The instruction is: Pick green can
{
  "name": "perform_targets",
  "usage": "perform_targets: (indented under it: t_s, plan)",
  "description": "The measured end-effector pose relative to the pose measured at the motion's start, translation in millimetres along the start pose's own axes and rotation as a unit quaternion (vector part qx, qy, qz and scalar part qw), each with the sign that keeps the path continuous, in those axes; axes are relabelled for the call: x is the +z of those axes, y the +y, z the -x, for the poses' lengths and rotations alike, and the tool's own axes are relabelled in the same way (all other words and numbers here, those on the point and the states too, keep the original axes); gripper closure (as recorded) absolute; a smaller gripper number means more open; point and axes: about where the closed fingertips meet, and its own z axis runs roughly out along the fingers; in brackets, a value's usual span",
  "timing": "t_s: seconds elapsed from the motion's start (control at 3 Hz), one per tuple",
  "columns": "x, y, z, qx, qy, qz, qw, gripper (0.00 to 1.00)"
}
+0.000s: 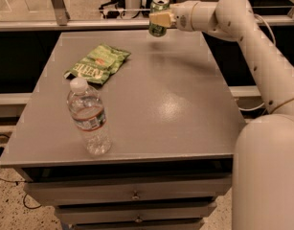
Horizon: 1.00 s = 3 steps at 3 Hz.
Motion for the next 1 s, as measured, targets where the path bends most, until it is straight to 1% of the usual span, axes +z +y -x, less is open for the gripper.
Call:
perform_targets:
  t_s: [0.33, 0.67, 1.0]
  plan:
    - [-36.8, 29.3, 7.3, -0.014, -0.009, 0.061, 0.9980, 1.00]
    - [-40.3, 37.1, 5.3, -0.017, -0.007, 0.076, 0.9969, 1.00]
    - [-39.0, 36.8, 5.4, -0.016, -0.007, 0.075, 0.9970, 1.00]
